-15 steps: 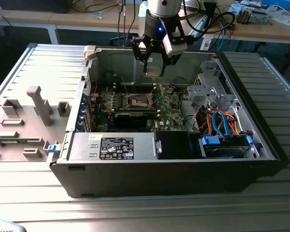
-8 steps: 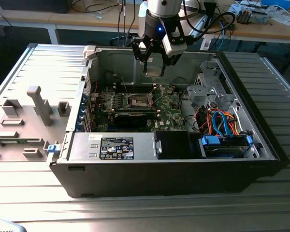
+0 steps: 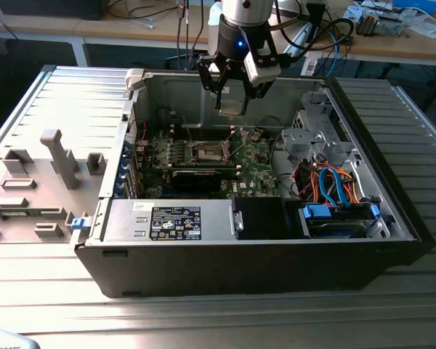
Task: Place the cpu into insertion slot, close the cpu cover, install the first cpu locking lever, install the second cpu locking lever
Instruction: 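Place the cpu into insertion slot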
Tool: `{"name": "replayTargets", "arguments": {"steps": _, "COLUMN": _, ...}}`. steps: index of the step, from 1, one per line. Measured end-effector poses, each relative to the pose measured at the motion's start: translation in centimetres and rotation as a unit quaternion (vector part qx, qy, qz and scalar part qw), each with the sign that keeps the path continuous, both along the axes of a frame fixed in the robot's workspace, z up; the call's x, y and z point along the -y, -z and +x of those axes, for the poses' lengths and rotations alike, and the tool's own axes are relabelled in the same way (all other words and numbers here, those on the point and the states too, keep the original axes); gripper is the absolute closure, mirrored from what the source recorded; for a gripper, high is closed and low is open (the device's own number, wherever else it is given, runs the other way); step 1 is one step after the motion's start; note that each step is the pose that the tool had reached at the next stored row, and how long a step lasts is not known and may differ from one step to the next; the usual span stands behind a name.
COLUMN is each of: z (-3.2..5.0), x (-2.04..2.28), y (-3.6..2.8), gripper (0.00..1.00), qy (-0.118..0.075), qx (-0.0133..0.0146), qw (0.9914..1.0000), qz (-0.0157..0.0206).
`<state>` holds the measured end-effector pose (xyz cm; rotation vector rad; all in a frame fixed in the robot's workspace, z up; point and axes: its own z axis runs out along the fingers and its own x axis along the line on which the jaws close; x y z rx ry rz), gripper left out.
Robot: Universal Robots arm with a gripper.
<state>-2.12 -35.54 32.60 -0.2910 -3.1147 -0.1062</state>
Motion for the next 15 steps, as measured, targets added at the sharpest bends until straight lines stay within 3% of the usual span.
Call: {"name": "replayTargets", "arguments": {"steps": 15, "z": 0.00, "x": 0.00, "y": 0.02, "gripper": 0.45, "qy": 0.004, "qx": 0.0000, "qw": 0.99999, "qz": -0.0002}}
